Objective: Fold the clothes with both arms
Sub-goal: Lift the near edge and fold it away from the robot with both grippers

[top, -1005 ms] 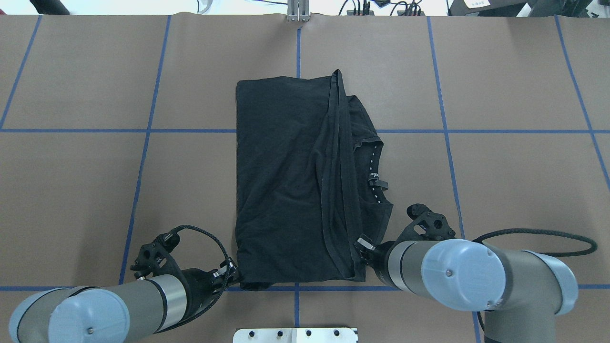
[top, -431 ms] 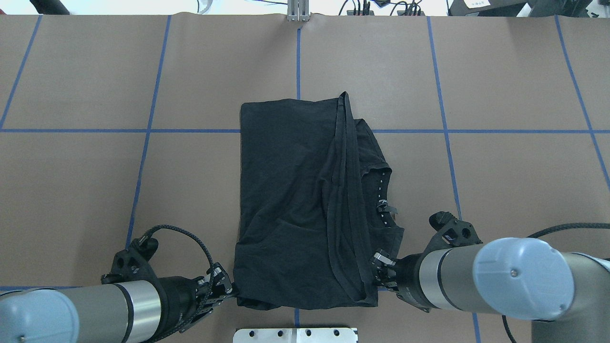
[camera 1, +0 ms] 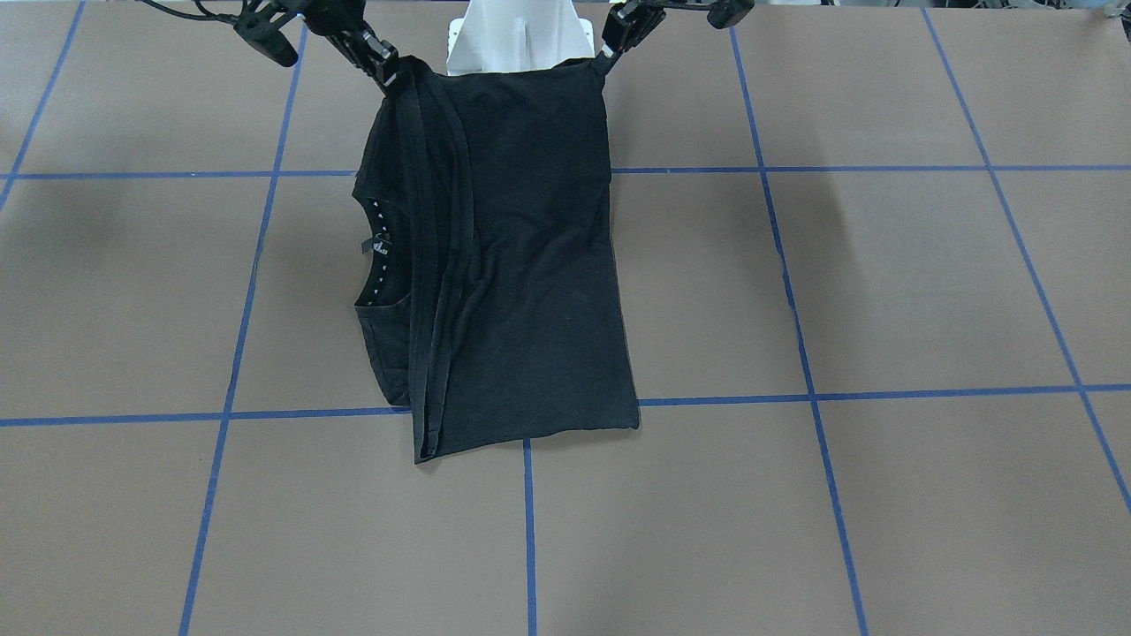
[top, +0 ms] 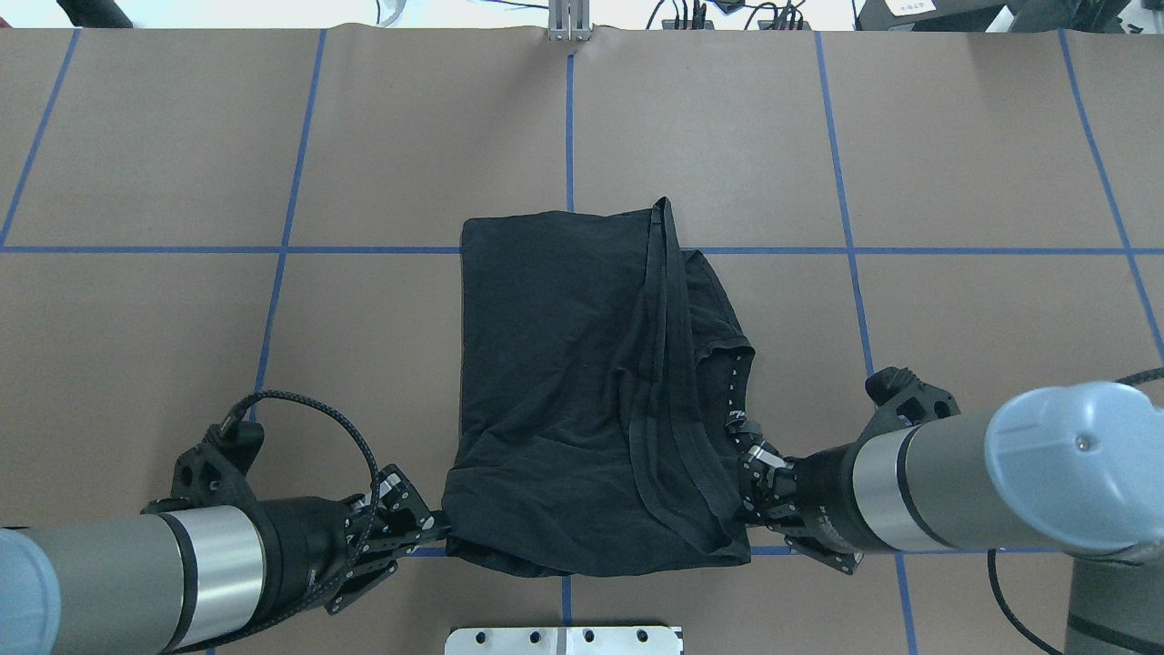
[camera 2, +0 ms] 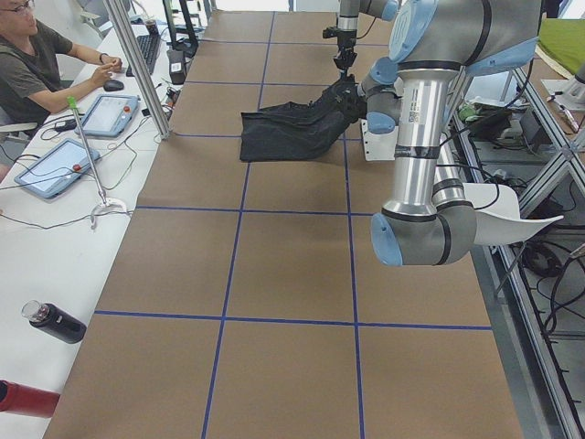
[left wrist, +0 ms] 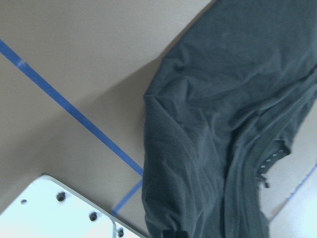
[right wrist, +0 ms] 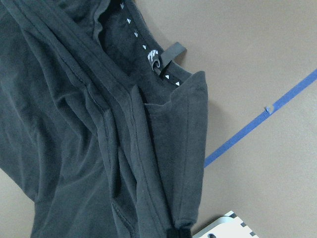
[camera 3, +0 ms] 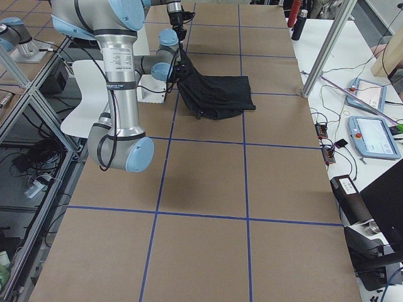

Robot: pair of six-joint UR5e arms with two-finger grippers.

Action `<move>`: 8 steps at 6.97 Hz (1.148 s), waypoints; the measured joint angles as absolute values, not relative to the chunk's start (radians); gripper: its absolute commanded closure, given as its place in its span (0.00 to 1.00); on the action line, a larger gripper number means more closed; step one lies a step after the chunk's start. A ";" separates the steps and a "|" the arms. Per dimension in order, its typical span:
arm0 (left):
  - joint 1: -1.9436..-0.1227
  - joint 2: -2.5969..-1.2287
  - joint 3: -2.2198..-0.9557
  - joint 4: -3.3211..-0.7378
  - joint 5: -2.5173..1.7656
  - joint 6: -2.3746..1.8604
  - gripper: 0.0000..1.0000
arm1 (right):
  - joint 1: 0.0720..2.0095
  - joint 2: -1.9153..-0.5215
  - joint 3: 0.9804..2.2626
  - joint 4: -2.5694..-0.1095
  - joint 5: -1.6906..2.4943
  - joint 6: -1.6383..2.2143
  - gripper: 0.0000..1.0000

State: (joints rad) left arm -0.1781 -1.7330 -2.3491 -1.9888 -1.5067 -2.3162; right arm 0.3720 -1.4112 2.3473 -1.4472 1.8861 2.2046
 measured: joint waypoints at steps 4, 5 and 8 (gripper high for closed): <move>-0.435 -1.877 -2.145 -1.980 -1.629 -2.197 1.00 | 0.653 -1.212 2.074 -1.444 2.112 2.210 1.00; -0.477 -1.930 -2.064 -1.982 -1.642 -2.177 1.00 | 0.687 -1.177 2.014 -1.444 2.135 2.186 1.00; -0.562 -1.980 -1.948 -1.992 -1.651 -2.115 1.00 | 0.740 -1.056 1.809 -1.442 2.150 2.101 1.00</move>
State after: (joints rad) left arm -0.5621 -1.9802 -1.9481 -1.9924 -1.6513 -2.1154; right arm 0.7405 -1.0561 1.8085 -1.4416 2.1497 2.1009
